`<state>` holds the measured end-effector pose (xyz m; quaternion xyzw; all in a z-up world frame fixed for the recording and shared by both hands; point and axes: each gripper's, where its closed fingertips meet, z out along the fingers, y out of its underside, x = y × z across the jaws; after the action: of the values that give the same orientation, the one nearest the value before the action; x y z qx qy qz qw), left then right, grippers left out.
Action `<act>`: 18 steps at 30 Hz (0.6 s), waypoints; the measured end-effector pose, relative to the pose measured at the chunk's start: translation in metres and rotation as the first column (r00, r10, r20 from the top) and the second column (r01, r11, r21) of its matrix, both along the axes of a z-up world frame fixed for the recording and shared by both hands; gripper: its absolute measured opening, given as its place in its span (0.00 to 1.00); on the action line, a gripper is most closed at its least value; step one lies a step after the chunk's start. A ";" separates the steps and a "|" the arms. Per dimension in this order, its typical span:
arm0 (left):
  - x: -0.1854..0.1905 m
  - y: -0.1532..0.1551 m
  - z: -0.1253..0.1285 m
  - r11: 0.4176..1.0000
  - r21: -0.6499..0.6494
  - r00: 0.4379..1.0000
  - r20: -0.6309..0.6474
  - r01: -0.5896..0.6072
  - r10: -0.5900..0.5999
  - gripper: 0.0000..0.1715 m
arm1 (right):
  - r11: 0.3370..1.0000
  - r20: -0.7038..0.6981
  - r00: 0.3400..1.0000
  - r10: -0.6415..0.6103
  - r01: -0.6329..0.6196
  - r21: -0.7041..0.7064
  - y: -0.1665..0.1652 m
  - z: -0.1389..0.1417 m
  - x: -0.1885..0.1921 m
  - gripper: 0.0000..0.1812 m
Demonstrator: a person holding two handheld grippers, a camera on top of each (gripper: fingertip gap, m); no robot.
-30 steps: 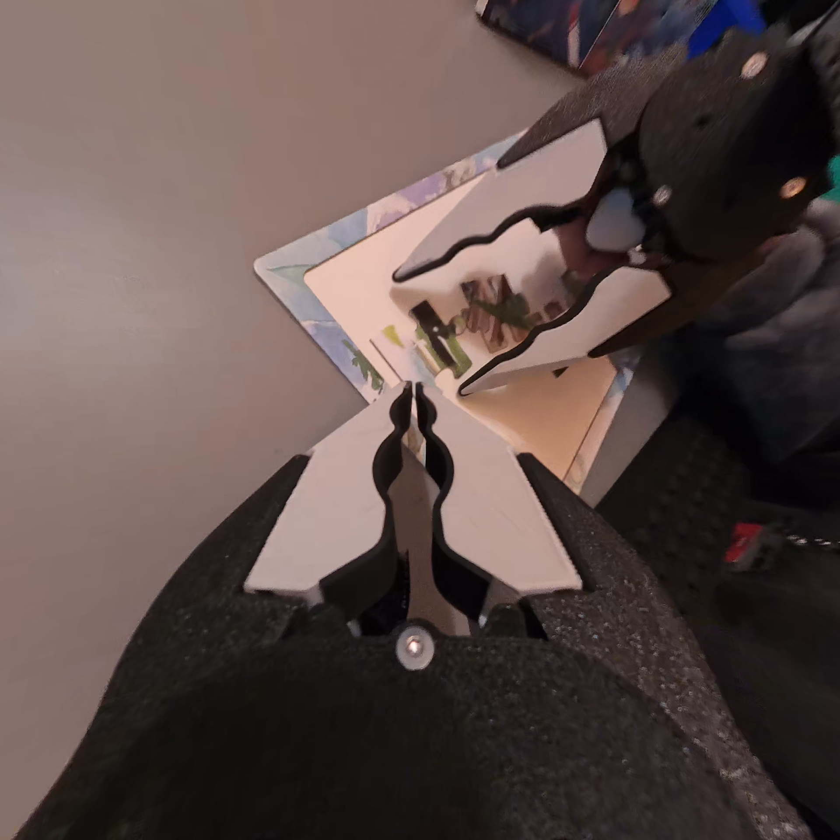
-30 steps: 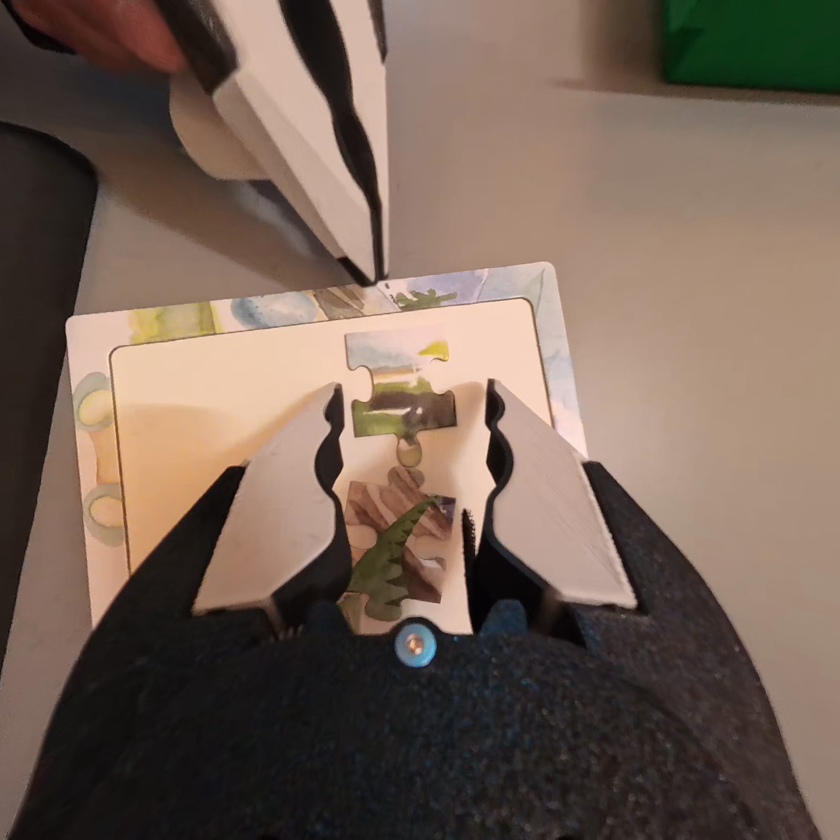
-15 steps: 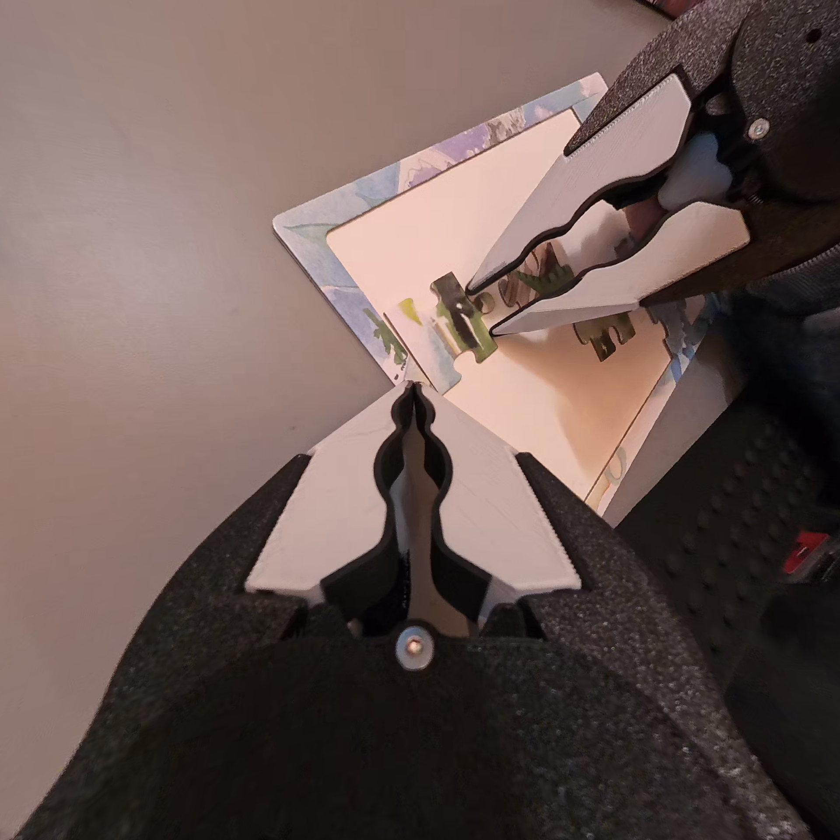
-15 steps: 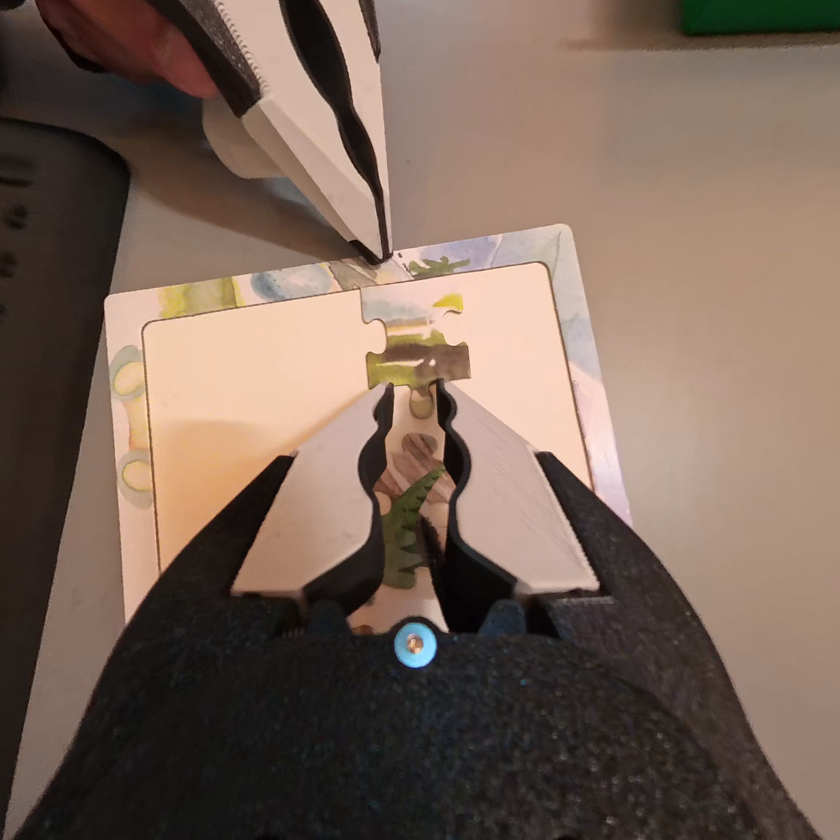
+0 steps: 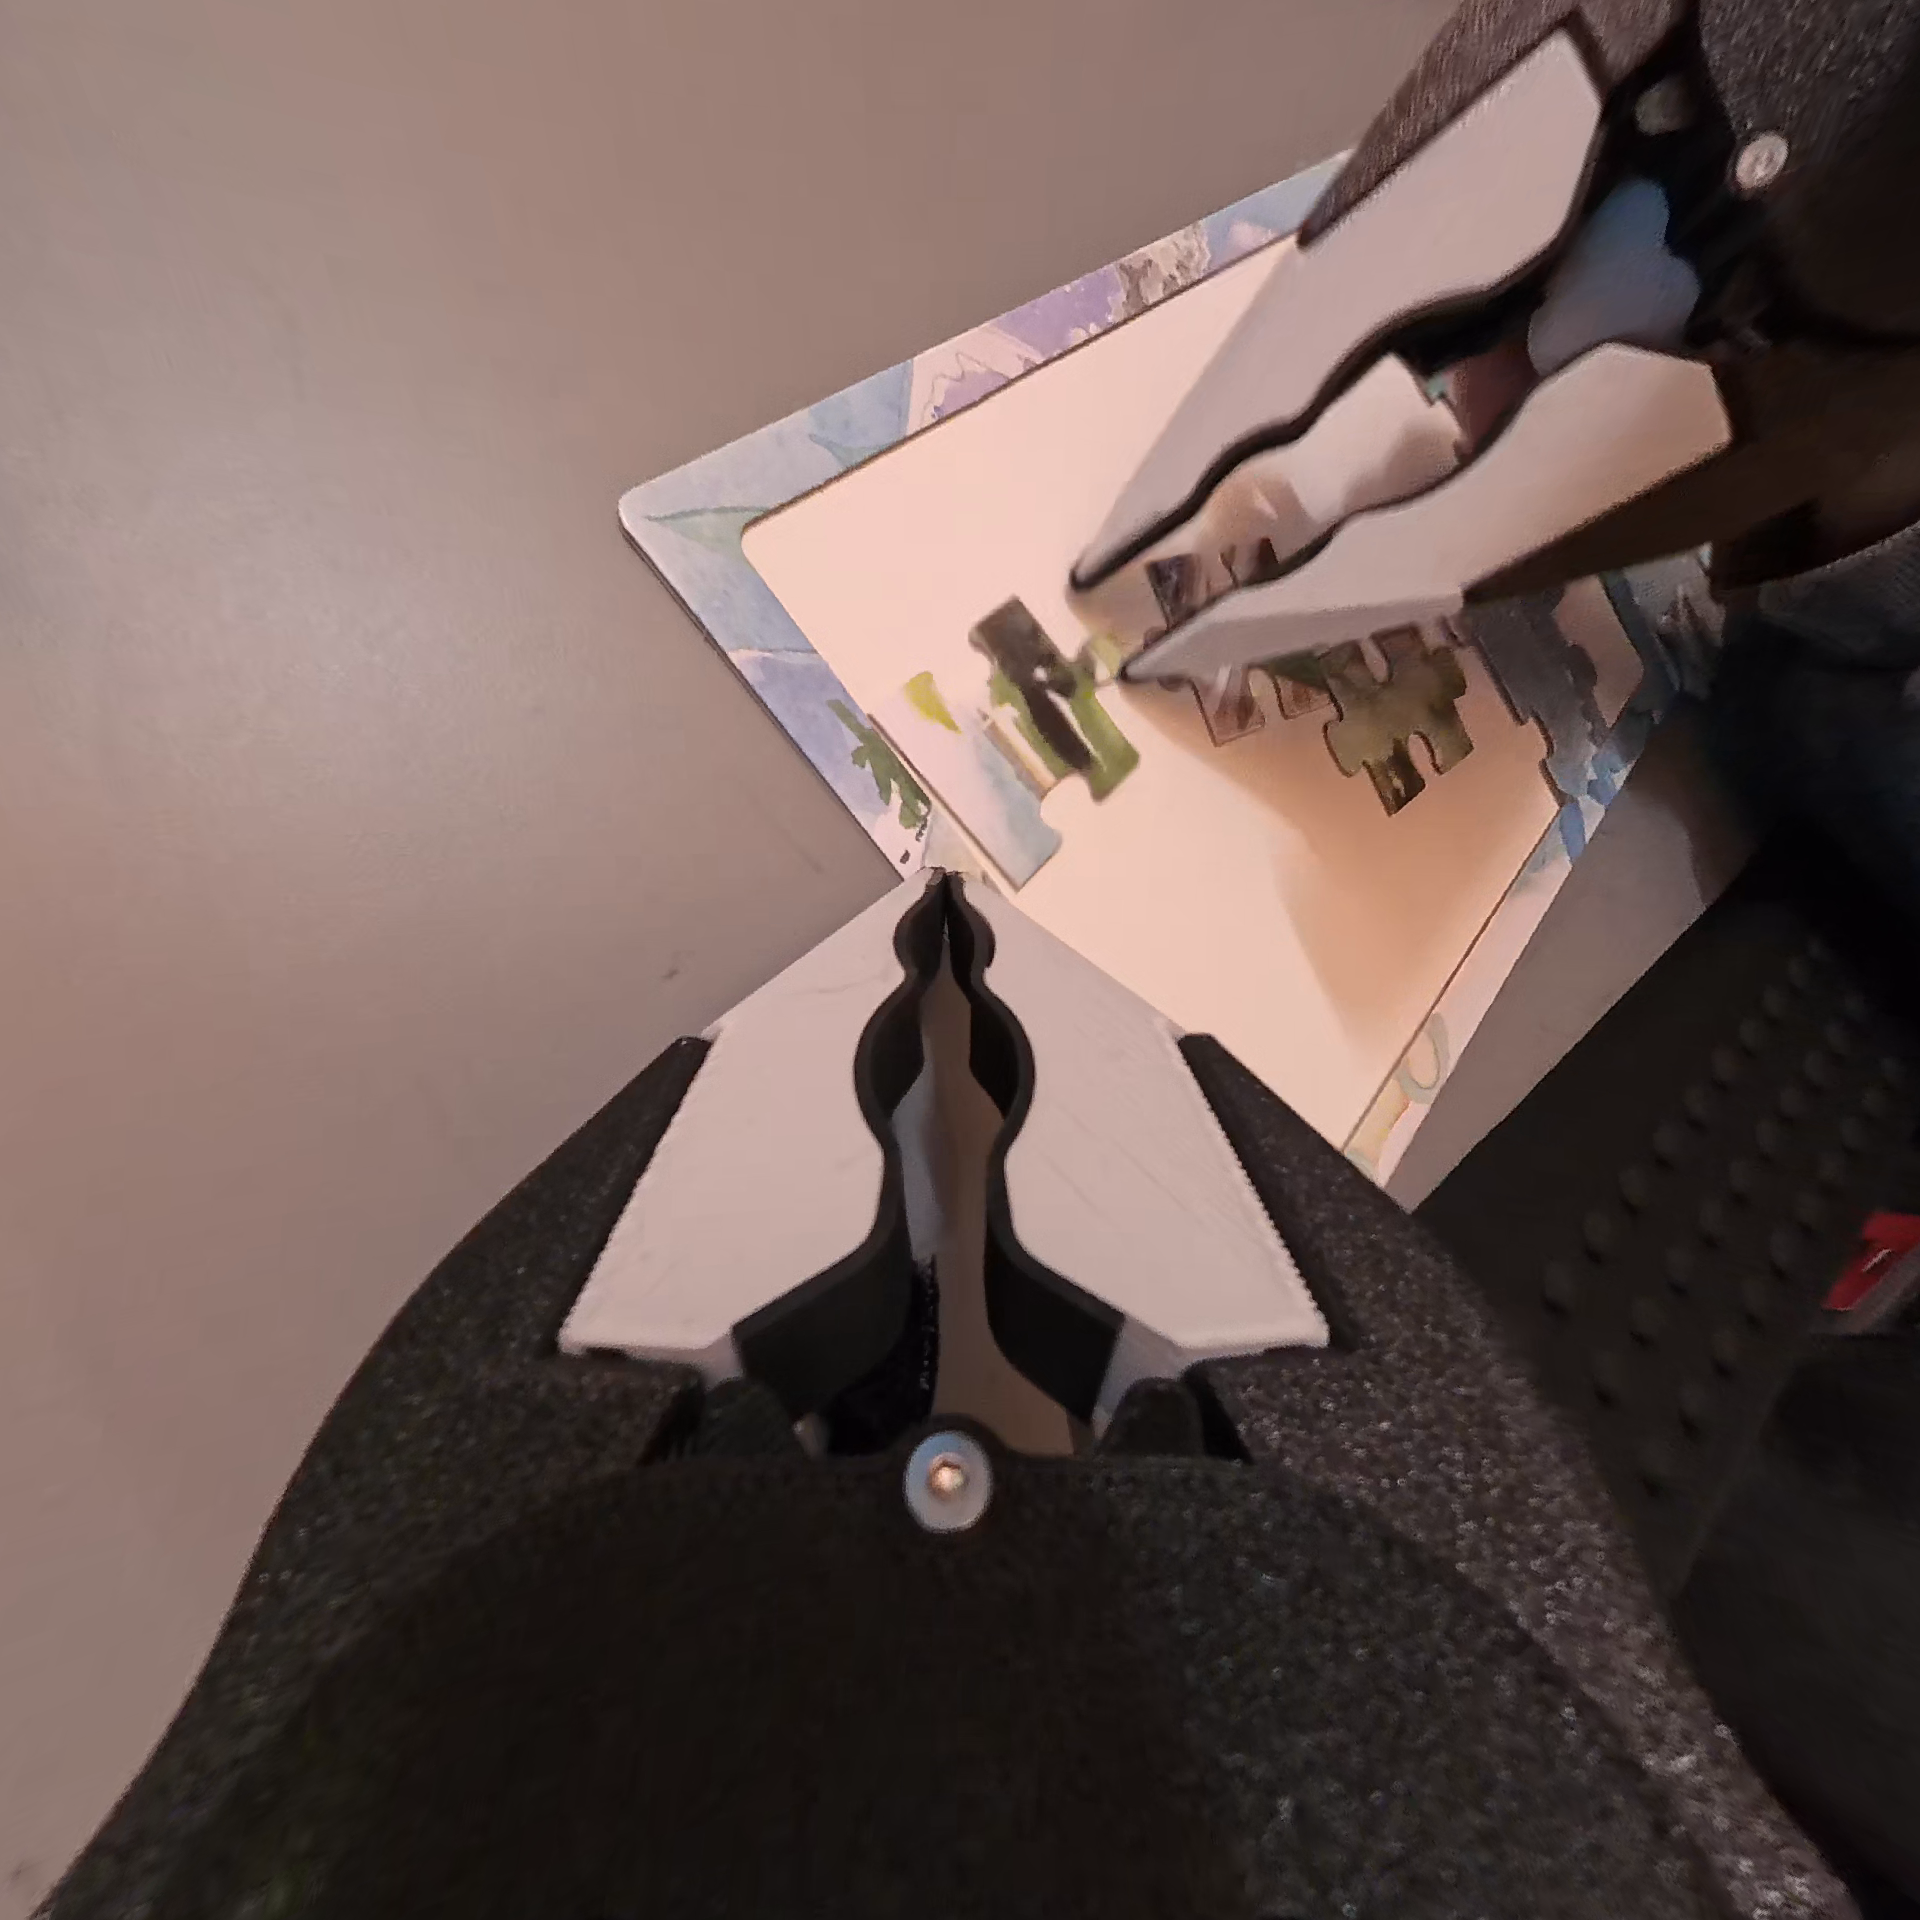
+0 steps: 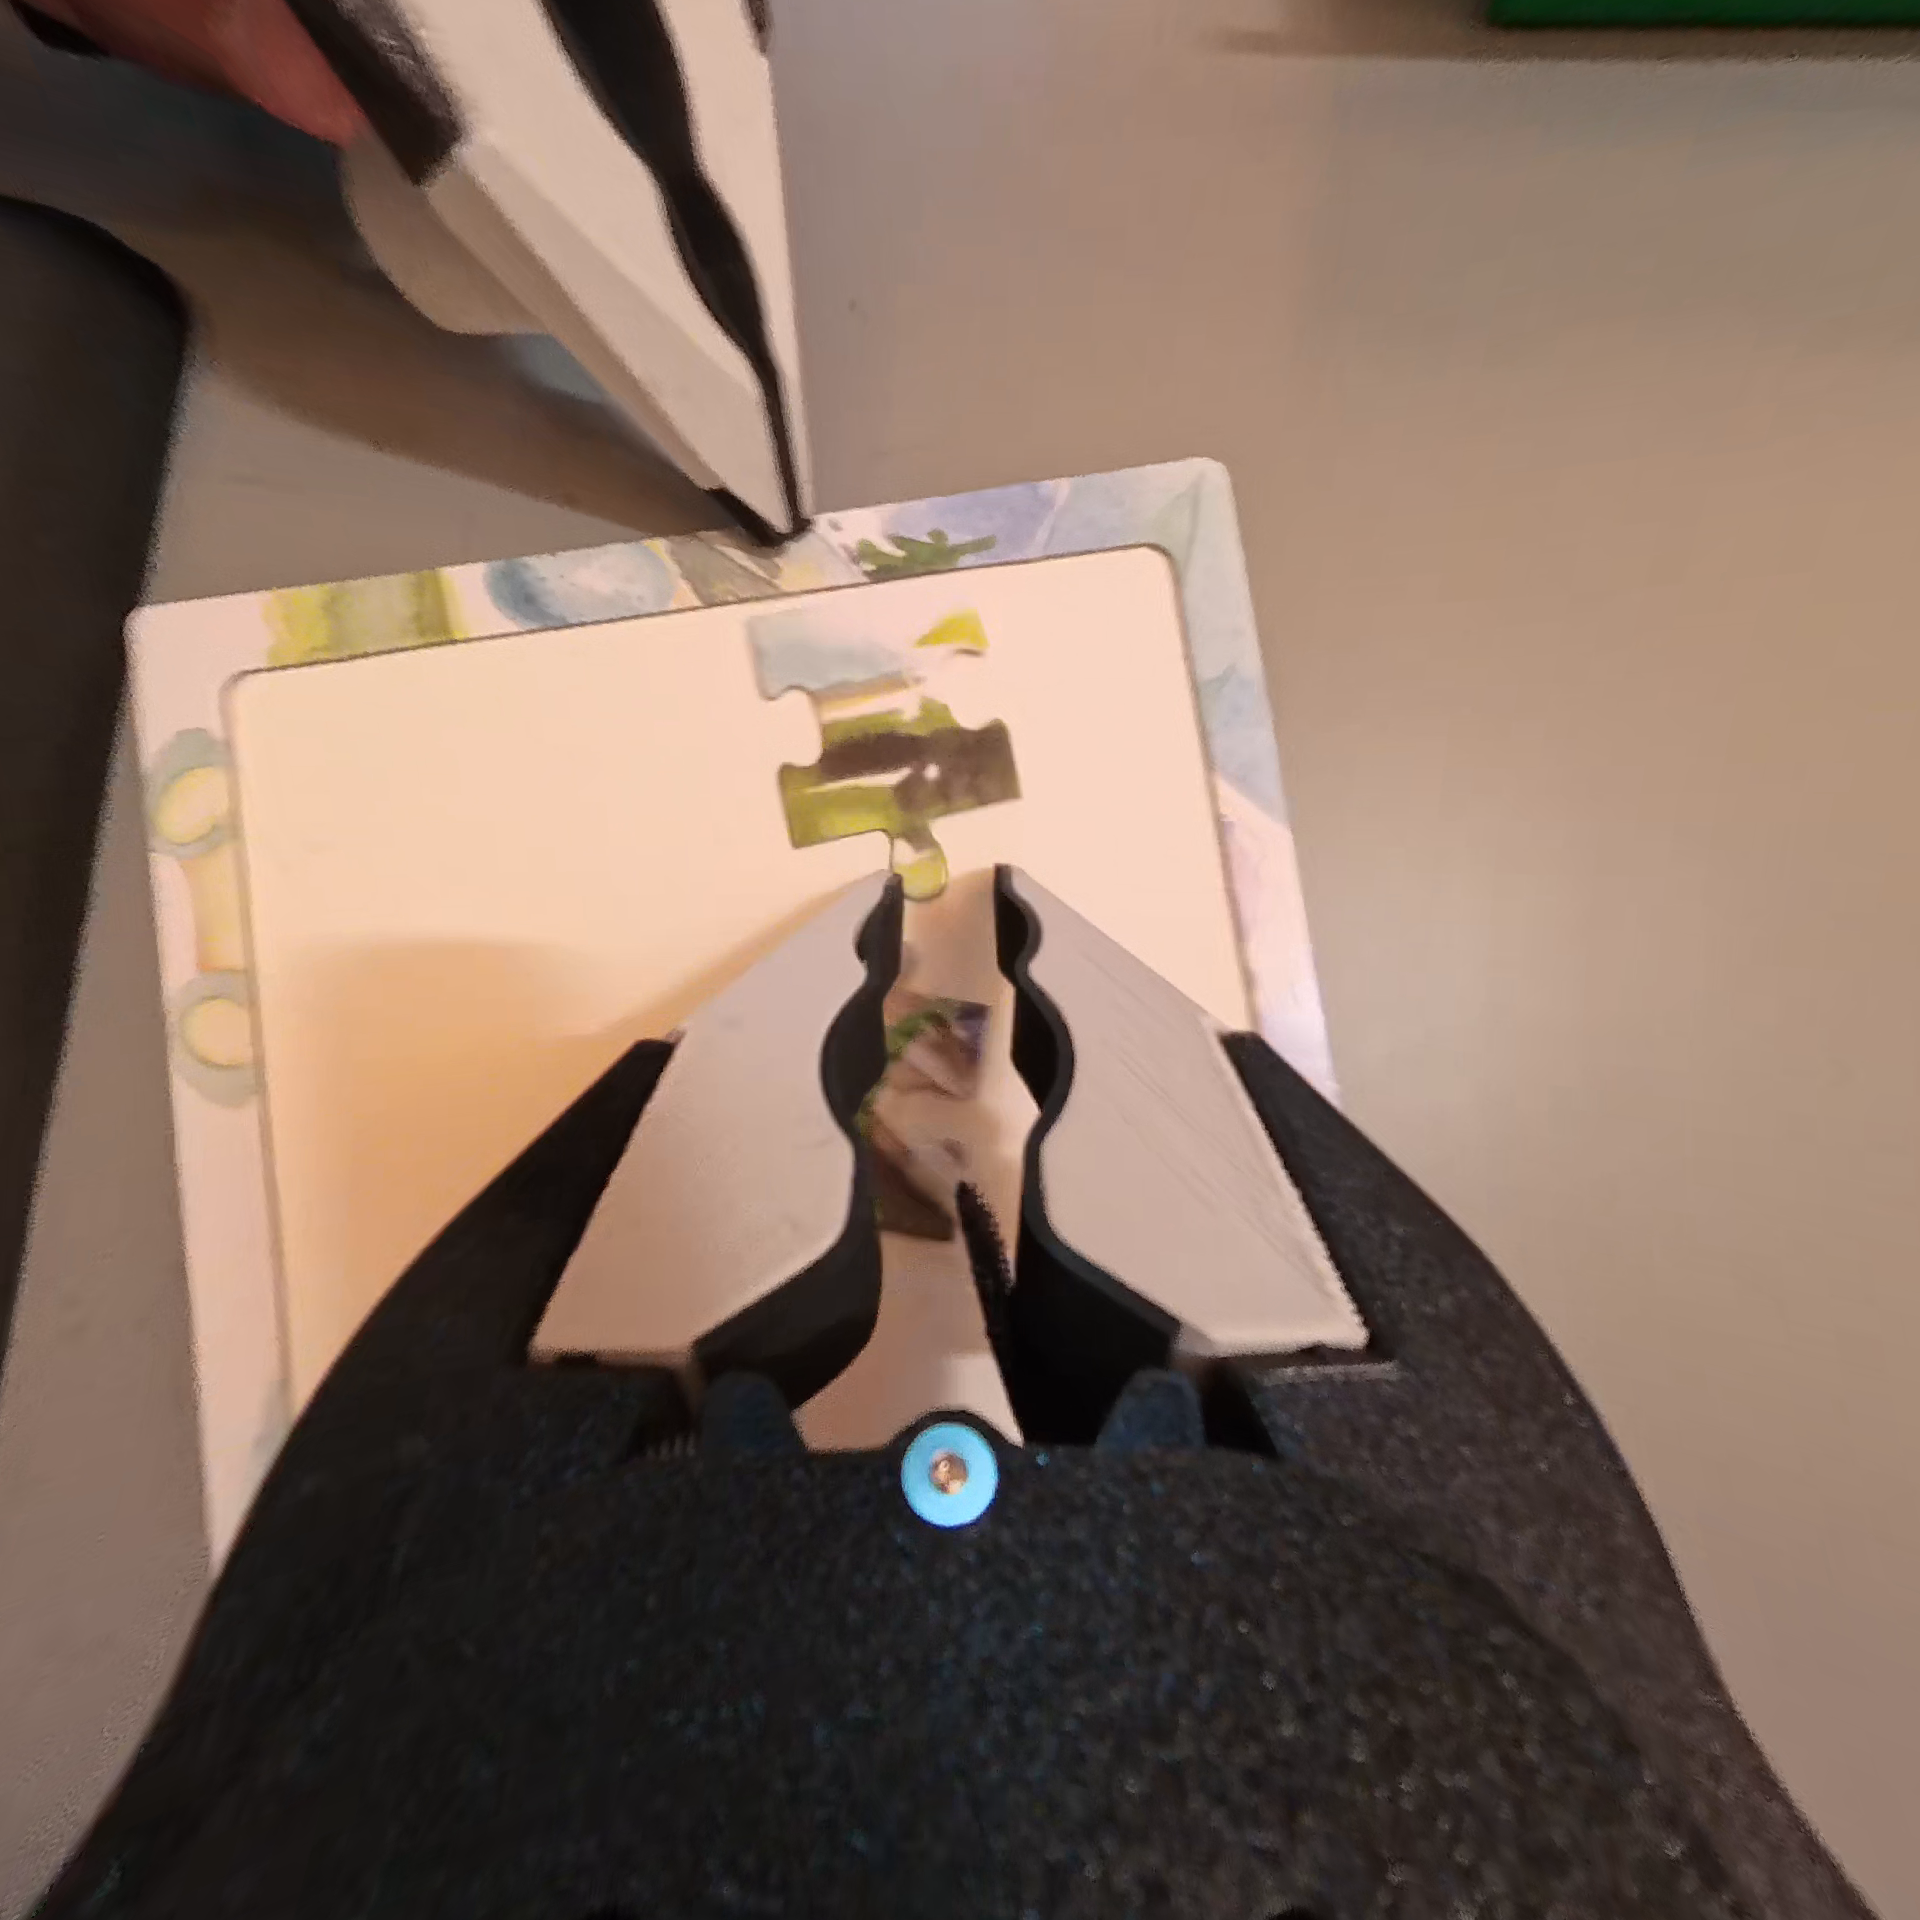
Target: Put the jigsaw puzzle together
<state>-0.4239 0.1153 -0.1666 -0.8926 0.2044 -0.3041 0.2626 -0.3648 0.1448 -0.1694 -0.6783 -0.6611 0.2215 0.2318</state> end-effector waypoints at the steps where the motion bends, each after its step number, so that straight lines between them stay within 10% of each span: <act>1: 0.000 0.000 0.000 1.000 0.003 1.000 -0.005 0.001 -0.001 0.00 | 0.999 0.011 1.000 -0.021 0.021 0.031 0.009 0.001 0.002 0.09; 11: 0.021 0.037 0.027 0.977 0.208 0.998 -0.046 0.053 -0.044 0.01 | 0.993 -0.092 0.995 0.042 -0.052 -0.109 -0.032 0.012 -0.007 0.09; 18: 0.030 0.034 0.001 0.994 0.079 0.995 -0.063 0.080 -0.075 0.05 | 0.996 -0.053 0.999 0.002 -0.007 -0.092 -0.021 0.000 -0.002 0.14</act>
<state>-0.3934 0.1490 -0.1660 -0.8813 0.2587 -0.2789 0.2804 -0.3671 0.1234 -0.1692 -0.6806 -0.6454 0.2703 0.2171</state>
